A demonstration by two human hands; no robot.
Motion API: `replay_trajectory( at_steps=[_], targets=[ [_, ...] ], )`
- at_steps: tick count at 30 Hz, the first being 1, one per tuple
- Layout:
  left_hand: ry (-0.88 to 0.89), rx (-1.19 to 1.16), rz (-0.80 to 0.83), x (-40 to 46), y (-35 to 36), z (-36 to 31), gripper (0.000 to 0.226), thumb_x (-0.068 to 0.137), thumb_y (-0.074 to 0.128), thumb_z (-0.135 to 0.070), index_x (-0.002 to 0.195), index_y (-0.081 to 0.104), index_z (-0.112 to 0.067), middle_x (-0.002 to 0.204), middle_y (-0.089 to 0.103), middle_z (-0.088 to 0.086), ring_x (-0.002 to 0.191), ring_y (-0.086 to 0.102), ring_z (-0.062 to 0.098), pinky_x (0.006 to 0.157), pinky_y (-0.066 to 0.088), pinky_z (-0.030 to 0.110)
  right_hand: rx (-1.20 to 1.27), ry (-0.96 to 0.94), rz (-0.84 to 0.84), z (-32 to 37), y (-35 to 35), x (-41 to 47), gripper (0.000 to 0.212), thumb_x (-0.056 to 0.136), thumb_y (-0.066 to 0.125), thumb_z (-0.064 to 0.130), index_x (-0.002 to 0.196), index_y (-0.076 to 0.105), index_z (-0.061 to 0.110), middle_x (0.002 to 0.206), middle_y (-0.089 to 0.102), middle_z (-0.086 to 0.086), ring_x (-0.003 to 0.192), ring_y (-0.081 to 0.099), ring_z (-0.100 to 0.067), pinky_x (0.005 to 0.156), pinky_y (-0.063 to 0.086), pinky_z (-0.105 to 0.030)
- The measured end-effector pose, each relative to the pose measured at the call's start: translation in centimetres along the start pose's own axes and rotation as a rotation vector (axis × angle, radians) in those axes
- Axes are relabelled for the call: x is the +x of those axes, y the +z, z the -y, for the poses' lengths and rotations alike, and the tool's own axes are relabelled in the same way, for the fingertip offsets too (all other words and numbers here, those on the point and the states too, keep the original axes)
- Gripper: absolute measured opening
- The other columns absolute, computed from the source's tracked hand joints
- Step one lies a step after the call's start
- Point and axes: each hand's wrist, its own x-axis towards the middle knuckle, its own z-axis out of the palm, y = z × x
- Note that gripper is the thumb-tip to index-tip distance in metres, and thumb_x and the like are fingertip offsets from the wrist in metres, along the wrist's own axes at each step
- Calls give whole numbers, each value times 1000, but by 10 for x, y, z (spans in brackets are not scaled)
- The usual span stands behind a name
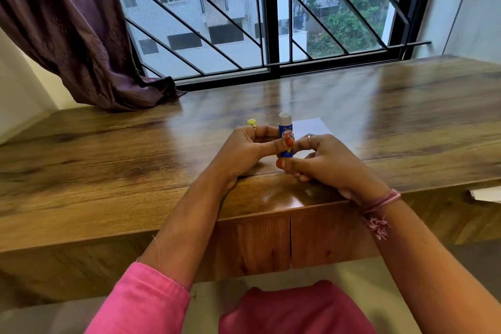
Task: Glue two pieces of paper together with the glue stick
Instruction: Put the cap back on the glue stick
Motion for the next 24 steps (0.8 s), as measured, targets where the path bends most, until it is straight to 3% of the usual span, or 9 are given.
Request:
replay_trajectory(
  at_steps=[4, 8, 12, 14, 16, 18, 21, 24],
  targets=[
    [1, 15, -15, 1, 2, 1, 13, 76, 77, -19, 88, 74, -23, 91, 76, -2, 90, 71, 9, 73, 51, 14, -98, -7, -149, 2, 6, 1, 27, 62, 87, 29, 67, 62, 21, 45, 63, 6, 36, 55, -4, 40, 40, -10],
    [4, 2, 7, 0, 1, 1, 28, 72, 77, -29, 97, 73, -18, 97, 76, 0, 97, 70, 11, 82, 52, 20, -118, -19, -182, 3, 7, -1, 35, 61, 87, 35, 70, 58, 17, 43, 61, 9, 40, 60, -5, 43, 45, -14],
    [16, -24, 7, 0, -1, 0, 29, 68, 77, -31, 95, 74, -18, 96, 76, 1, 96, 70, 12, 79, 52, 16, -14, 51, -1, 5, 0, -3, 36, 66, 84, 33, 94, 66, 18, 62, 67, 7, 51, 63, -6, 55, 52, -20],
    [10, -19, 5, 0, -1, 0, 25, 70, 78, -27, 94, 75, -19, 95, 76, 1, 95, 70, 13, 79, 52, 18, 39, 49, 41, 4, -4, -3, 31, 67, 83, 27, 93, 70, 15, 82, 68, 1, 59, 64, -10, 64, 56, -26],
    [6, -7, 14, 0, -1, 1, 19, 72, 78, -23, 91, 76, -21, 95, 76, 1, 95, 70, 13, 80, 52, 18, 23, 30, 9, 4, -4, -2, 26, 64, 85, 25, 83, 72, 13, 92, 65, 0, 54, 61, -6, 56, 51, -19],
    [10, 0, 16, 0, 0, 1, 14, 74, 78, -20, 88, 76, -22, 93, 76, 0, 93, 70, 12, 76, 52, 16, -14, 25, -59, 4, 0, -2, 29, 60, 88, 27, 77, 69, 13, 78, 68, 4, 43, 56, -2, 44, 43, -13],
    [20, -15, 16, -1, 2, 0, 18, 70, 78, -25, 88, 76, -22, 92, 76, -1, 92, 71, 11, 73, 52, 14, -79, -25, -175, 2, 4, -2, 37, 57, 89, 33, 65, 57, 17, 46, 61, 8, 37, 55, -4, 39, 39, -15],
    [29, -37, 16, -1, 2, 0, 23, 67, 78, -32, 88, 76, -22, 94, 76, 0, 95, 70, 12, 78, 53, 18, -127, -57, -207, 2, 5, -2, 40, 58, 87, 38, 68, 54, 17, 57, 60, 6, 48, 61, -13, 50, 51, -29]
  ],
)
